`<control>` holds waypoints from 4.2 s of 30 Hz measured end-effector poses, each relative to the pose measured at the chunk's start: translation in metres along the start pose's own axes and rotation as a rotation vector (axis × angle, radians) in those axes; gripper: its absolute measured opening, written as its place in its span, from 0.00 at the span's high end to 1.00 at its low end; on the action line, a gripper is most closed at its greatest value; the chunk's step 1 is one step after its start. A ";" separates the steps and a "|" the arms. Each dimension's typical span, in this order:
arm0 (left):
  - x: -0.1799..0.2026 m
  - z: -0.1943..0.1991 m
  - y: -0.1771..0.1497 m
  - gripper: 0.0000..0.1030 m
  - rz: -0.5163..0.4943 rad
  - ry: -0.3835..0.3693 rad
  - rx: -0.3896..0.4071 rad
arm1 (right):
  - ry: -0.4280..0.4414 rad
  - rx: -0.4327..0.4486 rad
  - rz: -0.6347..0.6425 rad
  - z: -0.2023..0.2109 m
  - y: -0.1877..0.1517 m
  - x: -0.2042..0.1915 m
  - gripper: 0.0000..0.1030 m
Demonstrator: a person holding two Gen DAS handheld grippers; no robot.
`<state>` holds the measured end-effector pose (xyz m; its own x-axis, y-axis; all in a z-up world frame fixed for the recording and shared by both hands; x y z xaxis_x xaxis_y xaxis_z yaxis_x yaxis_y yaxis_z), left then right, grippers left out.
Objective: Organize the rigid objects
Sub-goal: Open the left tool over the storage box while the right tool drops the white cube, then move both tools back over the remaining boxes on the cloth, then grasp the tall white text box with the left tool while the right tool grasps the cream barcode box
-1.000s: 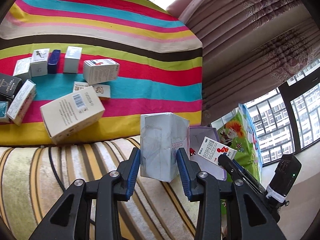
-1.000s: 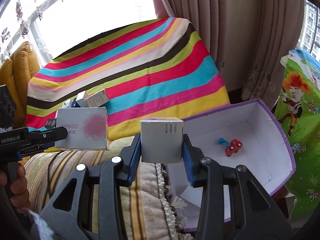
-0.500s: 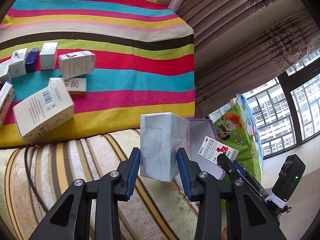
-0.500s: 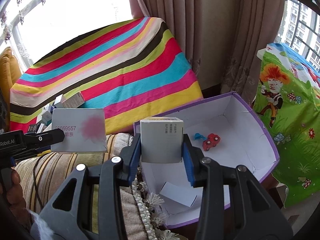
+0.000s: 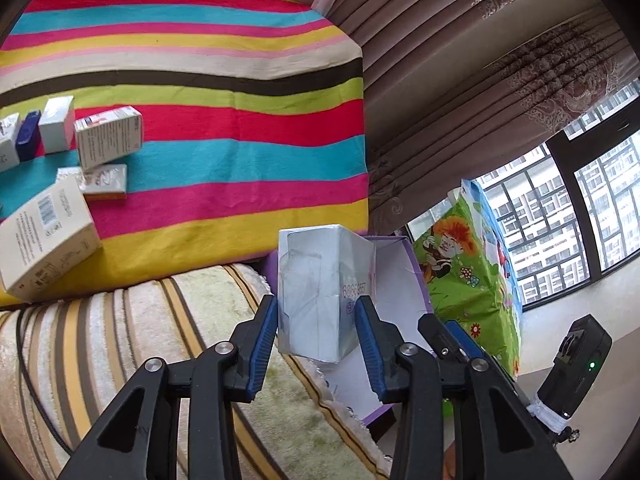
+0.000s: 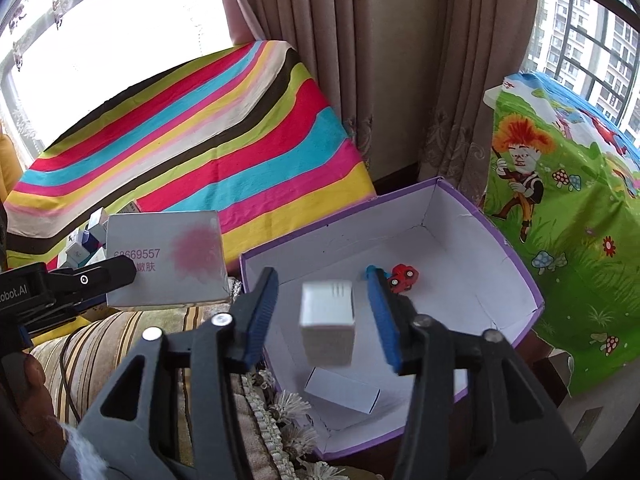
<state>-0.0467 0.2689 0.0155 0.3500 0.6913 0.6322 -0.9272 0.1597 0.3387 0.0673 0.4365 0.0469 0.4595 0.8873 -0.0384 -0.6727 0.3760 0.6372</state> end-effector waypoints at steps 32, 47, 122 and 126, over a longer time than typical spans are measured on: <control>-0.059 0.067 0.001 0.53 0.051 0.135 0.126 | -0.007 0.020 0.044 0.005 0.003 -0.012 0.19; -0.127 0.120 -0.006 0.53 0.193 0.178 0.219 | 0.032 0.015 0.097 0.006 0.001 -0.034 0.16; -0.255 0.095 0.030 0.74 0.053 0.557 -0.042 | 0.430 -0.319 0.819 -0.091 -0.037 -0.325 0.00; -0.248 0.106 0.024 0.74 0.032 0.572 -0.008 | 0.411 -0.305 0.830 -0.092 -0.037 -0.330 0.00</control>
<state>-0.1419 0.0265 -0.0589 0.1963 0.9668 0.1635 -0.9380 0.1365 0.3187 -0.1129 0.1543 -0.0352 -0.4274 0.9036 0.0299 -0.8393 -0.4088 0.3584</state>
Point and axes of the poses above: each gripper's, at about its wrist camera, not at the fingertips, and z roughly against the way its jaws point, x to its right, y to its top, the point moved 2 cm from there along -z, roughly the way its jaws point, and after that the axes turned 1 degree about -y, right-handed, at the moved point
